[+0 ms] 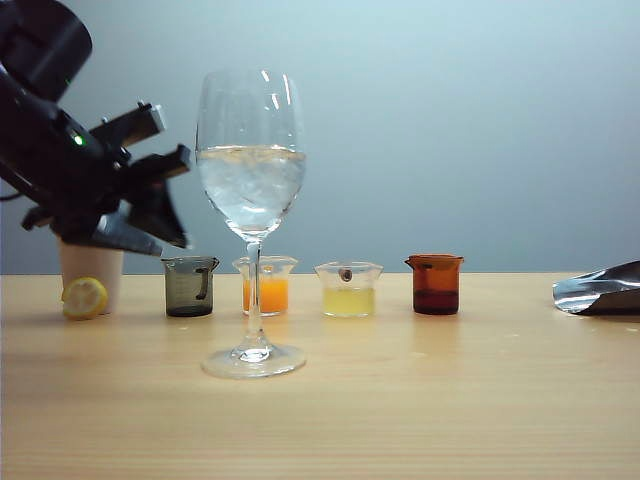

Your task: Pick up the first measuring cup from the left, pour the coconut rum inside into the goblet, and finally put the measuring cup back in its original place.

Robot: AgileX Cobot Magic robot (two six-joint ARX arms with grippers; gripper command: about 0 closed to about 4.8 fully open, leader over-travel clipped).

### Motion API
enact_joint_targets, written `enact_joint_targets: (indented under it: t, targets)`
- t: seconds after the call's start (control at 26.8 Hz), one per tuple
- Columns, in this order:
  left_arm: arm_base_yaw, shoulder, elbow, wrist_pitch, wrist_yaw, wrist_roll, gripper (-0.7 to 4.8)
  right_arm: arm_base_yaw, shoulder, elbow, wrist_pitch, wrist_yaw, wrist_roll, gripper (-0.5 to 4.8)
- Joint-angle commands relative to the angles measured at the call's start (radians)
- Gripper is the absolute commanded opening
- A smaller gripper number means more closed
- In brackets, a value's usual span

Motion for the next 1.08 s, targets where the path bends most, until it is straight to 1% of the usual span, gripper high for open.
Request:
enact_joint_targets:
  t: [0.04, 0.07, 0.15, 0.3, 0.37, 0.52, 0.63, 0.75, 0.82, 0.97, 1.08]
  targets:
    - [-0.001, -0.074, 0.0, -0.088, 0.004, -0.005, -0.06, 0.0, -0.016, 0.006, -0.005, 0.002, 0.001, -0.09]
    - [-0.001, -0.104, 0.0, -0.114, 0.002, -0.007, -0.06, -0.001, -0.024, 0.006, -0.014, 0.002, 0.0, -0.09]
    - [-0.001, -0.249, 0.0, -0.206, -0.063, -0.003, -0.06, -0.002, -0.038, 0.006, -0.057, 0.001, 0.0, -0.09]
    - [-0.001, -0.445, 0.0, -0.262, -0.124, 0.024, -0.06, -0.002, -0.061, 0.004, -0.087, 0.001, -0.008, -0.09]
    - [0.0, -0.549, 0.0, -0.275, -0.159, 0.024, -0.06, -0.002, -0.074, -0.008, -0.083, -0.001, -0.011, -0.09]
    - [0.0, -0.7, 0.0, -0.306, -0.162, 0.021, -0.06, -0.003, -0.094, -0.057, -0.062, -0.003, -0.01, -0.09]
    - [0.0, -0.785, 0.0, -0.357, -0.161, 0.018, -0.06, -0.002, -0.118, -0.108, -0.05, -0.015, -0.01, -0.09]
    - [0.0, -0.904, 0.0, -0.449, -0.161, 0.0, -0.06, -0.004, -0.191, -0.228, 0.027, -0.025, -0.009, -0.09]
    - [0.0, -0.961, 0.0, -0.479, -0.161, -0.001, -0.06, -0.015, -0.229, -0.288, 0.07, -0.027, 0.006, -0.09]
    - [0.0, -1.061, -0.001, -0.539, -0.162, 0.0, -0.06, -0.038, -0.28, -0.369, 0.107, -0.026, 0.037, -0.09]
    - [0.0, -1.139, -0.008, -0.593, -0.2, -0.008, -0.06, -0.059, -0.299, -0.419, 0.119, -0.02, 0.039, -0.09]
